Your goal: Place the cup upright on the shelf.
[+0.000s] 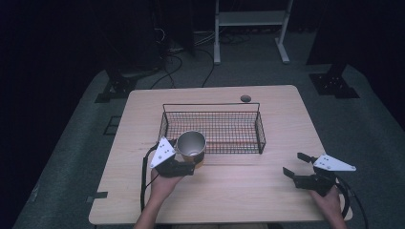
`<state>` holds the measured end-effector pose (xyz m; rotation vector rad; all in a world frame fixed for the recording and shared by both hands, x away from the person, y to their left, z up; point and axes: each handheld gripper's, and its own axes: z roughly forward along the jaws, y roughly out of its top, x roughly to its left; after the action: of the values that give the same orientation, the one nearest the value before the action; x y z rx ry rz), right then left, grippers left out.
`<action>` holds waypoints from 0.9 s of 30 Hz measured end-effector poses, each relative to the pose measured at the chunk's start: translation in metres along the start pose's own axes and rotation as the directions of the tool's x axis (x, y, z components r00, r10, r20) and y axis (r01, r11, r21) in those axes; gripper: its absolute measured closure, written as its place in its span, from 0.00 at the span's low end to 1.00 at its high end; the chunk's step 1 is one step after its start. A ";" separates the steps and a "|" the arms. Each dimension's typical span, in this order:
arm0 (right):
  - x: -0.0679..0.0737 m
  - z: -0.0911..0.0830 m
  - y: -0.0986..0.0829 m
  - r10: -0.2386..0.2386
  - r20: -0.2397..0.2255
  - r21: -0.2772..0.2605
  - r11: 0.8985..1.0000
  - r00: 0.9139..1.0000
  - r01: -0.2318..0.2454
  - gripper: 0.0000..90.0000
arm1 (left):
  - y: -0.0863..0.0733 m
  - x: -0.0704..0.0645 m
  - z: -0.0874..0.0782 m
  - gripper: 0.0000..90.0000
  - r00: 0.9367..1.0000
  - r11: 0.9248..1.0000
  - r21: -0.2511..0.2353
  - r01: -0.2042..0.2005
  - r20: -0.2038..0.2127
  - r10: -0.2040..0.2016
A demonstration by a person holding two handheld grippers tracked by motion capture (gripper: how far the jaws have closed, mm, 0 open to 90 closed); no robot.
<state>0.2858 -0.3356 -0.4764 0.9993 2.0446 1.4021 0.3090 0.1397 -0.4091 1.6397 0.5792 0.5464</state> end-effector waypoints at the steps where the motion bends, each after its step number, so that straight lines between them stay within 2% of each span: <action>1: 0.000 0.000 0.000 0.003 0.000 -0.001 1.000 1.000 -0.003 0.15 | 0.002 0.001 0.001 0.15 1.000 1.000 0.001 -0.002 0.000 0.002; 4: -0.001 0.000 0.000 0.009 -0.001 -0.004 1.000 1.000 -0.009 0.15 | 0.008 0.003 0.004 0.15 1.000 1.000 0.008 -0.022 0.006 0.022; 12: -0.001 -0.001 0.000 0.010 0.002 -0.006 1.000 1.000 -0.010 0.15 | 0.025 0.011 0.014 0.15 0.999 0.999 -0.001 -0.041 0.015 0.041; 15: 0.000 -0.001 0.000 0.006 0.003 -0.005 1.000 1.000 -0.006 0.15 | 0.029 0.014 0.016 0.15 0.999 0.999 -0.006 -0.039 0.012 0.039; 16: -0.001 -0.001 0.000 0.007 0.004 -0.005 1.000 1.000 -0.007 0.15 | 0.032 0.018 0.019 0.15 1.000 1.000 -0.015 -0.027 0.013 0.027; 20: -0.001 -0.001 0.000 0.010 0.003 -0.008 1.000 1.000 -0.010 0.15 | 0.037 0.026 0.027 0.15 0.999 0.999 -0.009 -0.032 0.010 0.032; 24: -0.001 -0.001 0.000 0.012 0.003 -0.006 1.000 1.000 -0.012 0.15 | 0.041 0.035 0.034 0.15 1.000 1.000 -0.011 -0.005 0.014 0.005; 27: -0.001 -0.001 0.000 0.015 0.002 -0.009 1.000 1.000 -0.015 0.15 | 0.045 0.039 0.039 0.15 1.000 1.000 -0.006 -0.008 0.010 0.008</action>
<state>0.2859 -0.3372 -0.4760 1.0134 2.0310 1.4158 0.3672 0.1302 -0.3692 1.6389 0.5629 0.5448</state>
